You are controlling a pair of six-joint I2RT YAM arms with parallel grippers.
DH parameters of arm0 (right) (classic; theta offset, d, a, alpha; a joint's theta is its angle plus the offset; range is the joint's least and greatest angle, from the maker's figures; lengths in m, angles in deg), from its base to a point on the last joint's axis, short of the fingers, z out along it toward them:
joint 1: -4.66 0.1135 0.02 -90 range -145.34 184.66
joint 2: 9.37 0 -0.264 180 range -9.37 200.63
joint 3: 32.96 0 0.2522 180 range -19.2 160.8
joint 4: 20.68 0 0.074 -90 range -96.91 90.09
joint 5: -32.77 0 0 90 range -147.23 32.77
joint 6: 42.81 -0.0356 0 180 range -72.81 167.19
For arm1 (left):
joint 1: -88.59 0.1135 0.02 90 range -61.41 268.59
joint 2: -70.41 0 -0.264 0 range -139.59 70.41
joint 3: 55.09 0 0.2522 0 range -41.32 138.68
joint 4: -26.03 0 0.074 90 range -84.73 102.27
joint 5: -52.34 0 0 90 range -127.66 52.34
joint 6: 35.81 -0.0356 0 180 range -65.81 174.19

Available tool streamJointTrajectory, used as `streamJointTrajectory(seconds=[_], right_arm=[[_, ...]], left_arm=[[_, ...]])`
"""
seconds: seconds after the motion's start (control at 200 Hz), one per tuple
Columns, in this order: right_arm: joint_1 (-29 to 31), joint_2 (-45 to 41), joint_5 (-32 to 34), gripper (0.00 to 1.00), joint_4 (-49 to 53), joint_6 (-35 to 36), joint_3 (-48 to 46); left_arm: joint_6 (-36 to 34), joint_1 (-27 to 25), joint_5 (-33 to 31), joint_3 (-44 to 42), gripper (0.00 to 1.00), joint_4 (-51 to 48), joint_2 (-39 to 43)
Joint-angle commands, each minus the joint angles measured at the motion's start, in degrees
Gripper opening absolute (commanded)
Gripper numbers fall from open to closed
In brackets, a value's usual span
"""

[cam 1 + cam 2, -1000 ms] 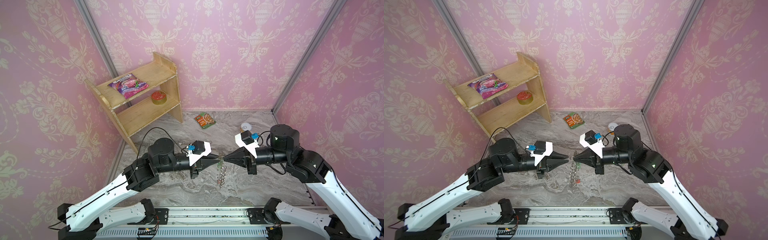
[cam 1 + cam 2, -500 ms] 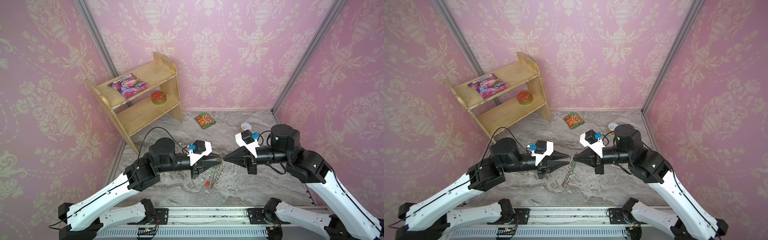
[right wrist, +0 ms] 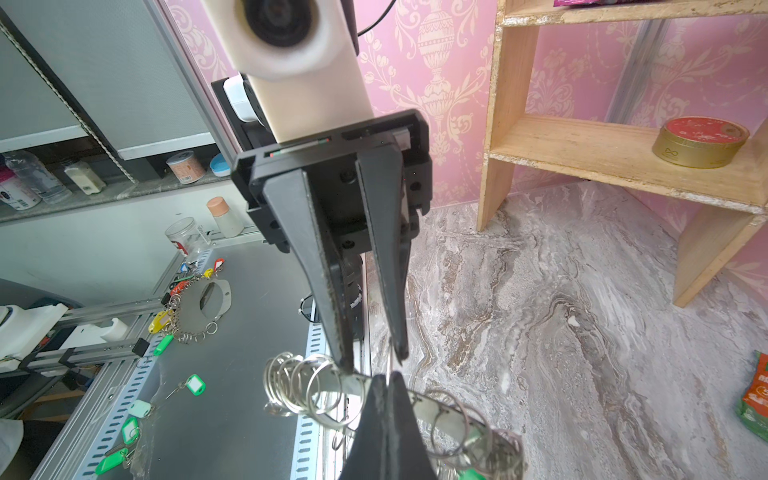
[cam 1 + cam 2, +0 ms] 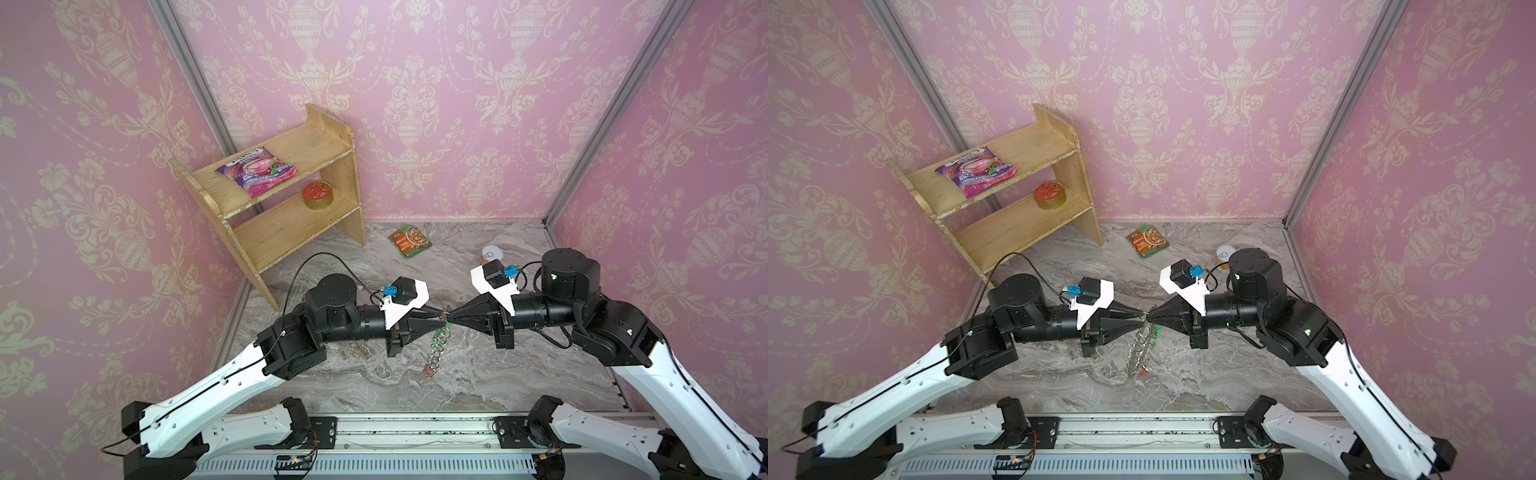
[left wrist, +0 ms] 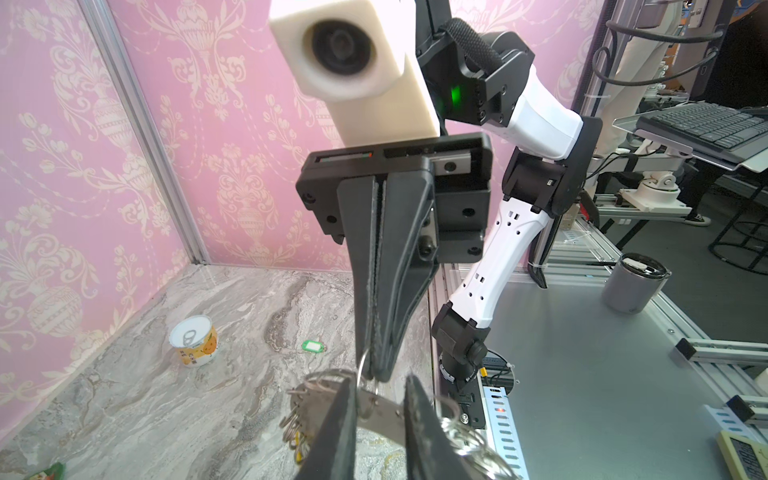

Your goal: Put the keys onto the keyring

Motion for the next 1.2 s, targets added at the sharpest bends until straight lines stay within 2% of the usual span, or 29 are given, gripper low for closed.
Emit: streamJointTrajectory(seconds=[0.0,0.14,0.43,0.53,0.676,0.726,0.776,0.906,1.036,1.196], right_arm=[[-0.03,-1.48,-1.29,0.0,-3.76,-0.3,1.61],[-0.01,-1.98,-0.69,0.0,-4.11,-0.5,1.22],[-0.03,-1.94,-0.38,0.0,-3.99,-0.4,1.08],[-0.1,-1.5,-0.48,0.0,-3.83,-0.45,1.18],[-0.03,-0.79,0.55,0.0,-1.62,0.26,1.73],[-0.04,-0.73,1.13,0.08,-0.33,0.77,2.02],[-0.09,-0.77,2.35,0.23,1.47,1.4,2.52],[-0.05,-1.74,5.61,0.4,5.24,2.47,3.06],[-0.09,-3.74,9.63,0.54,6.74,2.1,2.05],[-0.35,-5.78,17.22,0.62,5.47,-1.42,-2.52]], left_arm=[[1.75,-0.03,2.27,-0.26,0.17,1.24,0.03],[2.01,-0.07,2.29,-0.53,0.09,1.83,0.29],[2.29,-0.07,1.59,-0.92,0.07,2.68,1.18],[2.07,-0.07,1.63,-0.55,0.0,2.73,1.18],[1.25,-0.07,0.58,-0.78,0.0,2.56,1.87],[0.91,-0.07,0.14,-1.01,0.0,2.43,2.19],[0.56,-0.05,-0.44,-1.14,0.0,2.27,2.58],[-0.25,-0.07,-1.7,-1.56,0.0,2.07,3.44],[-0.88,-0.07,-2.19,-1.58,0.0,1.9,3.81],[-0.81,-0.01,-2.54,-2.17,0.0,1.62,4.4]])
